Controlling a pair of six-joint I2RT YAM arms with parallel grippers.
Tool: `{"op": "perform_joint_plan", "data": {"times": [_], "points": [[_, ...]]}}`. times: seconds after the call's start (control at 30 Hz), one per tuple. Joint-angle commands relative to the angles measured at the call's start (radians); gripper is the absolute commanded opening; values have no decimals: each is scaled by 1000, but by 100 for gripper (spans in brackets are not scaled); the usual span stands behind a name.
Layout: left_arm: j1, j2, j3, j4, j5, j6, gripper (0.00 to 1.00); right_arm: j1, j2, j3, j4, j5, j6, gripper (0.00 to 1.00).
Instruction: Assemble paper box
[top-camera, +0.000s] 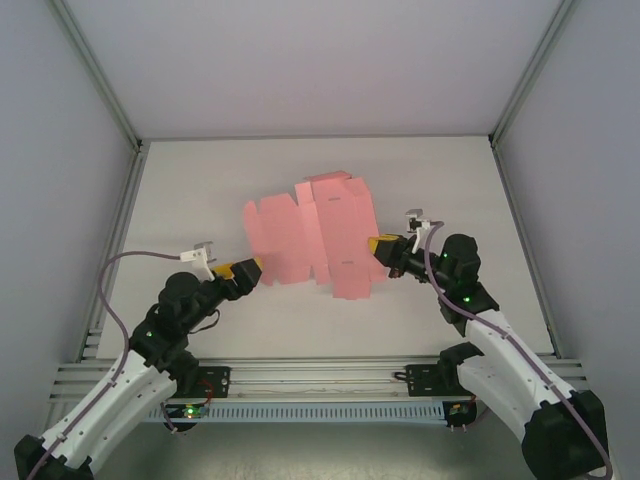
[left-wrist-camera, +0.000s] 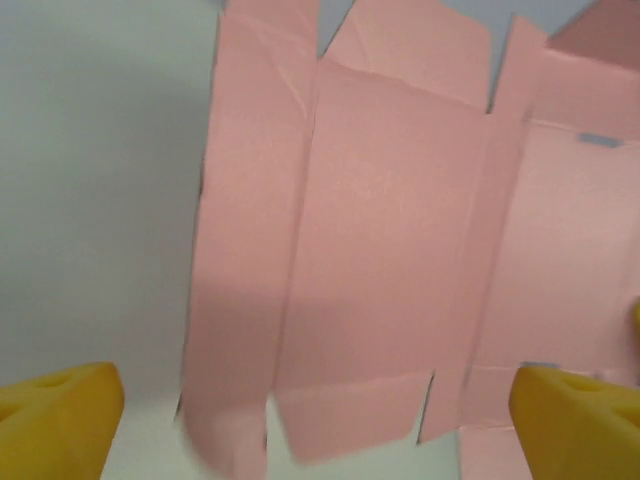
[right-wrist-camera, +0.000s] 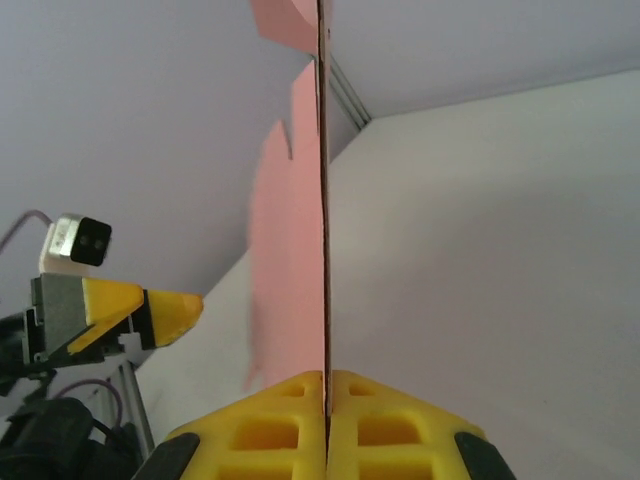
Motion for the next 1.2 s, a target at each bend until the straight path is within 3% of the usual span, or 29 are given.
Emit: {"op": "perform_joint_plan", "data": {"times": [0.0,0.1,0.17,0.37,0.6,0.8,1.03,1.17], "points": [[-11,-37,74,-279,-182,10,100,8,36,27,-60,31,-65,0],[-10,-67,86,-385,-315,-21,100,10,86,28,-91,44,-78,0],[-10,-75,86,-393,-341,-21,100,11,116,42,-148,71,-112,0],[-10,-10,95,-304,-272,30,100,56,179,123,-320,256,-333,0],[-10,156,154,-200,-187,107,100,109,211,195,-347,312,-573,0],[-10,310,235,-156,-123,153,100,232,286,281,-470,508,-875,0],[-10,399,303,-150,-89,182,100,346,400,381,-527,616,-1132,0],[-10,403,315,-142,-99,197,100,355,443,408,-541,582,-1261,0]]}}
